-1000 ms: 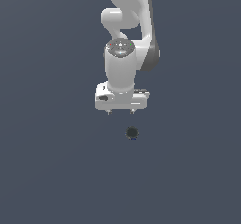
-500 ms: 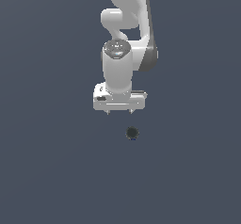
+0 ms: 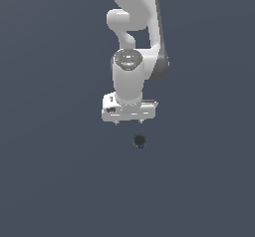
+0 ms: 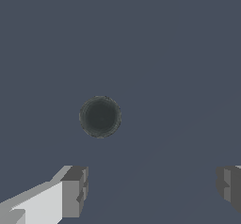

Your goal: Pick up the object and move it to a goal position.

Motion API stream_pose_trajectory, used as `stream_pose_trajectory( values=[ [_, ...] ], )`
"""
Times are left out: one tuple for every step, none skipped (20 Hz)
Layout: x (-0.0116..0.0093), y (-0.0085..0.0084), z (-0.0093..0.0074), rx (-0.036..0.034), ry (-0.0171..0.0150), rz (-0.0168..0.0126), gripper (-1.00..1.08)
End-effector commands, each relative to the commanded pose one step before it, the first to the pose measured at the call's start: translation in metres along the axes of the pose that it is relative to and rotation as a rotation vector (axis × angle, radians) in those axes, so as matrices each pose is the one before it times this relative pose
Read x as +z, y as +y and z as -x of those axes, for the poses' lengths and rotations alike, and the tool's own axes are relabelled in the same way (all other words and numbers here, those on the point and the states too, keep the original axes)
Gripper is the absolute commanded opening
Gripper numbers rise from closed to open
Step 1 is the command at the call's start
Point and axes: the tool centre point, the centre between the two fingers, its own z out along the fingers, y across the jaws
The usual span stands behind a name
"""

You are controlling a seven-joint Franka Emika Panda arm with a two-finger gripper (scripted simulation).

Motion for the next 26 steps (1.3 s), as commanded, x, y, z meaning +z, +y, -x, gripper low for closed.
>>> stream_pose_trajectory(
  values=[
    [0.0113, -0.0065, -0.00409, -0.0314, -0.0015, 0.00327, 1.0],
    [0.0055, -0.00309, -0.00216, -0.01551, -0.00028, 0.00146, 1.0],
    [0.00603, -0.0034, -0.00233, -0.0169, -0.00027, 0.00142, 1.0],
    [0.00657, -0.00372, -0.00249, -0.01829, -0.00025, 0.00133, 1.0],
    [0.00711, -0.00403, -0.00263, -0.01963, -0.00022, 0.00118, 1.0],
    [0.00701, -0.00399, -0.00254, -0.01921, -0.00016, 0.00092, 1.0],
    [0.00653, -0.00371, -0.00232, -0.01775, -0.0001, 0.00064, 1.0],
    [0.00604, -0.00344, -0.00211, -0.0163, -0.00004, 0.00041, 1.0],
    [0.00554, -0.00316, -0.0019, -0.01485, 0.00001, 0.00023, 1.0],
    [0.00503, -0.00287, -0.0017, -0.01341, 0.00004, 0.00009, 1.0],
    [0.00452, -0.00259, -0.00151, -0.01198, 0.00007, -0.00001, 1.0],
    [0.004, -0.00229, -0.00132, -0.01054, 0.00009, -0.00008, 1.0],
    [0.00347, -0.002, -0.00113, -0.00913, 0.00009, -0.00013, 1.0],
    [0.00295, -0.00169, -0.00095, -0.0077, 0.00009, -0.00015, 1.0],
    [0.00241, -0.00139, -0.00078, -0.00631, 0.00009, -0.00015, 1.0],
    [0.00188, -0.00107, -0.0006, -0.00488, 0.00007, -0.00013, 1.0],
    [0.00134, -0.00077, -0.00043, -0.00349, 0.00006, -0.0001, 1.0],
    [0.00081, -0.00048, -0.00026, -0.00213, 0.00004, -0.00007, 1.0],
    [0.00027, -0.00015, -0.00008, -0.00069, 0.00001, -0.00002, 1.0],
    [-0.00098, 0.0004, 0.00085, 0.00375, -0.00133, -0.00036, 1.0],
    [0.00036, 0.00001, 0.0, 0.0, 0.0, 0.0, 1.0],
    [0.00107, 0.00004, 0.00001, 0.0, 0.0, 0.0, 1.0],
    [0.00177, 0.00006, 0.00003, 0.0, 0.0, 0.0, 1.0],
    [0.00238, -0.00021, -0.00001, -0.00046, 0.00015, 0.00005, 1.0],
    [0.00317, 0.00011, 0.00007, 0.0, 0.0, 0.0, 1.0],
    [0.00376, -0.00017, 0.00004, -0.00046, 0.00015, 0.00004, 1.0]
  ],
)
